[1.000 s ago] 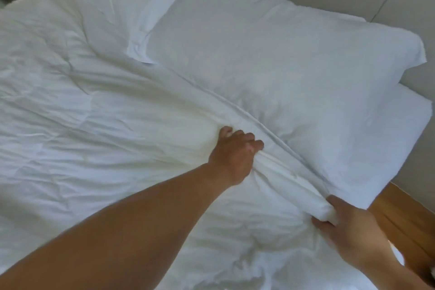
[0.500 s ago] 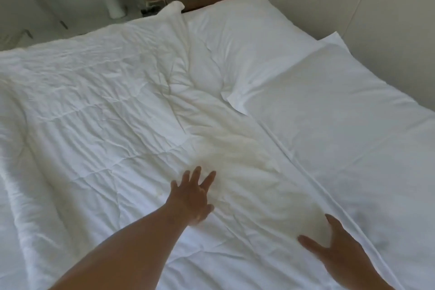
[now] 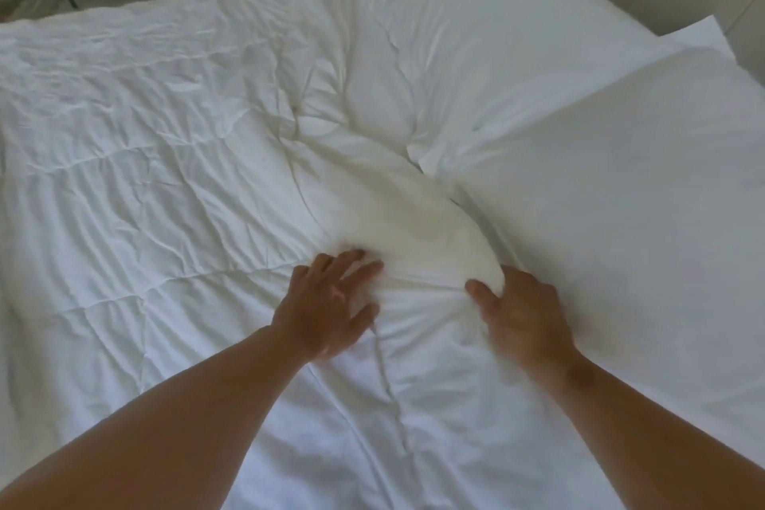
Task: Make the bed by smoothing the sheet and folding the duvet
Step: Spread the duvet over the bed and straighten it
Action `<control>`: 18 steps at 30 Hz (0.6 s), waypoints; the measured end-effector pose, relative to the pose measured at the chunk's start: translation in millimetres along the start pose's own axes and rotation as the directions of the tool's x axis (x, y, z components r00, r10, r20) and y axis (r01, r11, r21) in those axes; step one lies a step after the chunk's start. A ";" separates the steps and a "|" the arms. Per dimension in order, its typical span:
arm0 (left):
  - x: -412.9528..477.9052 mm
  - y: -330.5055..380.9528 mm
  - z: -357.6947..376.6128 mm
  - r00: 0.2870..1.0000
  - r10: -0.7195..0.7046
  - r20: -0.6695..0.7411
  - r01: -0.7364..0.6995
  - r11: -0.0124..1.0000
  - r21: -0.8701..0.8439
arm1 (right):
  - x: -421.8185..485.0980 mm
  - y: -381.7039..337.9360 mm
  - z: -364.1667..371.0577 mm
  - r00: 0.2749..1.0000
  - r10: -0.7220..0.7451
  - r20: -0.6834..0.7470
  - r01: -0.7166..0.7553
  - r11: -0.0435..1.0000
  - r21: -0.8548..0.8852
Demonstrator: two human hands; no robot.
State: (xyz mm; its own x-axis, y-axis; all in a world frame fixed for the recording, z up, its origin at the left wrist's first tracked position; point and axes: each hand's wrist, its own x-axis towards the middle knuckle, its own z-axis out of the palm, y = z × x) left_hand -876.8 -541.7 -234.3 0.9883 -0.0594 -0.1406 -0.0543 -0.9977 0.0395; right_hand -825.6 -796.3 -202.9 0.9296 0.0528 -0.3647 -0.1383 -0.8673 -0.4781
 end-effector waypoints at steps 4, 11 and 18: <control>33.7 -46.0 8.4 0.907 -0.421 0.002 0.421 0.906 -0.050 | -13.1 21.1 -8.6 0.997 -0.006 0.081 0.021 0.982 -0.190; 27.5 -63.4 38.9 0.895 -0.441 0.069 0.444 0.895 -0.032 | 66.4 -61.5 -4.3 0.996 -0.075 0.052 0.075 0.997 0.020; 31.9 -69.8 56.0 0.891 -0.454 0.009 0.452 0.885 -0.108 | 186.2 -184.4 21.5 0.982 -0.175 0.076 0.172 0.984 0.040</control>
State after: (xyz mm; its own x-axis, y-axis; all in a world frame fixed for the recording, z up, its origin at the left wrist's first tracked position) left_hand -849.4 -475.7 -296.9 0.9039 0.3998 -0.1518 0.4142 -0.9068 0.0780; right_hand -634.4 -615.8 -199.8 0.9106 0.2412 -0.3355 0.0101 -0.8247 -0.5655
